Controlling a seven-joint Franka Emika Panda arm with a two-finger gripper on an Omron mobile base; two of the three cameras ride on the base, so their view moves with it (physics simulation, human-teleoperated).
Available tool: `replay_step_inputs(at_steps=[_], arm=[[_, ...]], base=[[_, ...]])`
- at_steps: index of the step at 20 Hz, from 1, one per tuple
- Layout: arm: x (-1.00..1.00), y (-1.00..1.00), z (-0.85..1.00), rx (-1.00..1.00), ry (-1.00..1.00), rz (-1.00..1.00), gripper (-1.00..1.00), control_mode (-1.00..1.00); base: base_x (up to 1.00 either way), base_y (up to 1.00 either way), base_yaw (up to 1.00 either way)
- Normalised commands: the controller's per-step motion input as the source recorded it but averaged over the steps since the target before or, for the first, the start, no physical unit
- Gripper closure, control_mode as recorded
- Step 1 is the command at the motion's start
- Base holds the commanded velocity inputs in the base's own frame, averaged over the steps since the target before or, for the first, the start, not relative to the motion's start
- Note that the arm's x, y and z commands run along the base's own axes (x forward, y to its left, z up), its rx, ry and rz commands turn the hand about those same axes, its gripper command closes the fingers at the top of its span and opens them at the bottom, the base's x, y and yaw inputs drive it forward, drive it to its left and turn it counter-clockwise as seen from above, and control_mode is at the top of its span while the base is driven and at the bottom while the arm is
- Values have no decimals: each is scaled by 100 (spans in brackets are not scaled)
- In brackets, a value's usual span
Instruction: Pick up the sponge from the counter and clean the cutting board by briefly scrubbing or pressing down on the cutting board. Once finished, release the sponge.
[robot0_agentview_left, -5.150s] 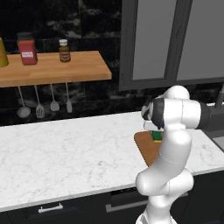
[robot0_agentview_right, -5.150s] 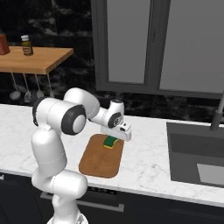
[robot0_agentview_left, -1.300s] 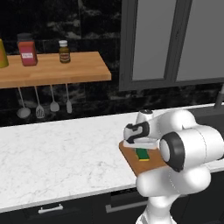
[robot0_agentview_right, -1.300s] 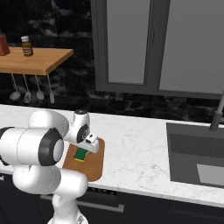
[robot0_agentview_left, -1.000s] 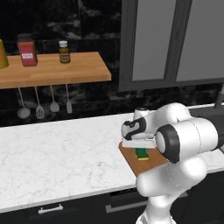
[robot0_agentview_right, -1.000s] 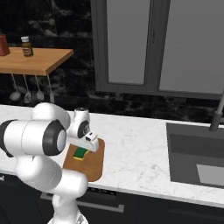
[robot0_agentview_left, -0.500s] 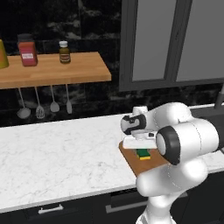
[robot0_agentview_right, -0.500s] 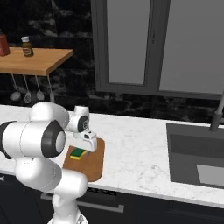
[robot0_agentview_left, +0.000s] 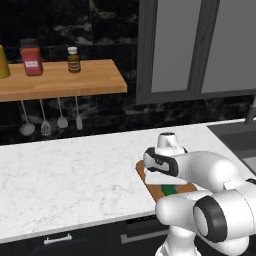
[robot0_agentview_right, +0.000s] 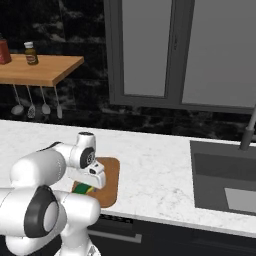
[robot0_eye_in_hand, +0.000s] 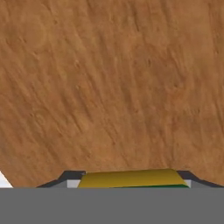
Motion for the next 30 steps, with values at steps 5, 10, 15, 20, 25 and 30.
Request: replay_step_inputs(at_steps=[5,10,15,20,25,30], arm=[[-9,14,-80,0,1,0,100,-100],[0,-1,-96,0,3,0,100,-100],[-10,-35,-74,0,-1,0,100,-100],[-74,-43,-70,0,-15,2,100,-100],[-100,-19,-59,0,-21,3,100,-100],[-91,0,-22,0,-28,0,100,-100]], base=[[0,0,0],[0,0,0],[0,0,0],[0,0,0],[0,0,0],[0,0,0]])
